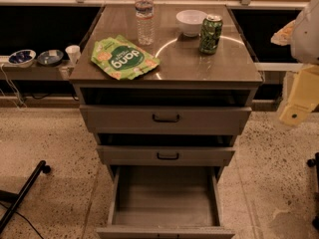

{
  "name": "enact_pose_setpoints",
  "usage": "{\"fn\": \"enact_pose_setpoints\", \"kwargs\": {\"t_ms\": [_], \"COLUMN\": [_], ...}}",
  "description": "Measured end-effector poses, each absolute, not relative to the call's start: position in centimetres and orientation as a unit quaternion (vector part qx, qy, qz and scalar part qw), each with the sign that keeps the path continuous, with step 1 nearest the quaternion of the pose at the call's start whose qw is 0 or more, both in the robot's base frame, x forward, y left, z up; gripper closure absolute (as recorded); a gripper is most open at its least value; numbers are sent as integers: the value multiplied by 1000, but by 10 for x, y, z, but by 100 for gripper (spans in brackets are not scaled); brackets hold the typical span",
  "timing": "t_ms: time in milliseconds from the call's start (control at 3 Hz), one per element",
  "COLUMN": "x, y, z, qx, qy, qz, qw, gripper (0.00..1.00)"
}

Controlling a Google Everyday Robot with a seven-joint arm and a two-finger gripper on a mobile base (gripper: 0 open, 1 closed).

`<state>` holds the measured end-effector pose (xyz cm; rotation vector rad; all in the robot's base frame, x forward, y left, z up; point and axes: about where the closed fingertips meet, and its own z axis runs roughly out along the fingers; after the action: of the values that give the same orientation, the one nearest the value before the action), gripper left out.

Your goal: Place green rice chip bag into bottom drawer

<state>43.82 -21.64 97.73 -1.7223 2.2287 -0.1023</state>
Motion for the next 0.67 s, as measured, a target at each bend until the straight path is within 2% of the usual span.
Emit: {"fn": "enact_pose_setpoints", "kwargs": {"t_ms": [333,667], "x": [438,464], "y": [-216,-199], "z": [977,973], "qx": [-603,-611], "qy": [780,777], "qz": [-36,-31], "qw": [161,149], "gripper": [0,0]}}
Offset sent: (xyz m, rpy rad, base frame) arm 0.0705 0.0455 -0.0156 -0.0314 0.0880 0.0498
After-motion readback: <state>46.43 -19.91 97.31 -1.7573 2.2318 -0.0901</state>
